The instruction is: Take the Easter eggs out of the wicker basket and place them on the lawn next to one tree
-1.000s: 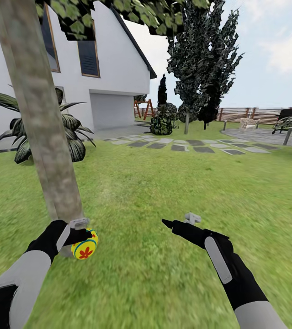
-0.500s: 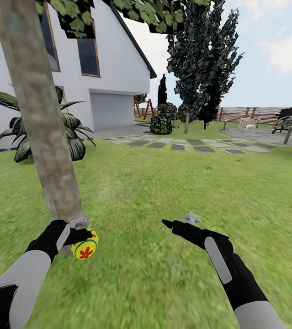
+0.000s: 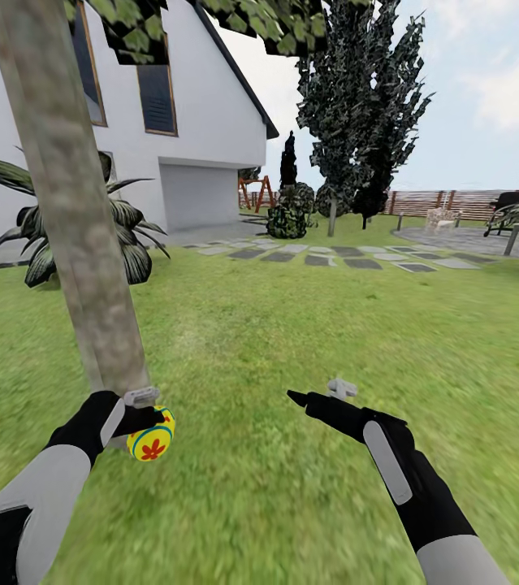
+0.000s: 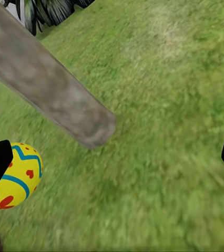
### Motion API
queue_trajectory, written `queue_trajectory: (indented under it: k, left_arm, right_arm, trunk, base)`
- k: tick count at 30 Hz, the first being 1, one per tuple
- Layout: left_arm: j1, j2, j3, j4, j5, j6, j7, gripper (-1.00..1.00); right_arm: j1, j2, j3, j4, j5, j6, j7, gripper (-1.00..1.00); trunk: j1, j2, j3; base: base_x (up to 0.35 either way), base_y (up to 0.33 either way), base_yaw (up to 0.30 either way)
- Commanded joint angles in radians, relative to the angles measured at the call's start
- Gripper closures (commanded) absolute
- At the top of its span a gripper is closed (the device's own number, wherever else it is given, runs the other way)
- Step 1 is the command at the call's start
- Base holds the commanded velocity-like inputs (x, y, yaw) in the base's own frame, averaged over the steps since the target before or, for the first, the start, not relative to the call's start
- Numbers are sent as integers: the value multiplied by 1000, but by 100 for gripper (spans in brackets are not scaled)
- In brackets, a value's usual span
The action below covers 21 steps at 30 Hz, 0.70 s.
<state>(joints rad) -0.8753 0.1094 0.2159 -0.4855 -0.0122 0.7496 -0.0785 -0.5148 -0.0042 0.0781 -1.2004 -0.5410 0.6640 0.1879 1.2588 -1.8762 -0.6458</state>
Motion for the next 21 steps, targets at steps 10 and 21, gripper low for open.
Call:
queue_trajectory:
  k: [10,21]
  left_arm:
    - [-1,0,5,-4,-1,4,-2,100]
    - [-1,0,4,-7,2,4,-3,100]
  right_arm:
    - [-1,0,0,-1,1,3,2,-100]
    - [-1,0,1,-1,1,3,2,-100]
  trunk:
    - [38,-71,-32]
    - [80,-148,-67]
  base:
    - [0,0,0]
    - [0,0,0]
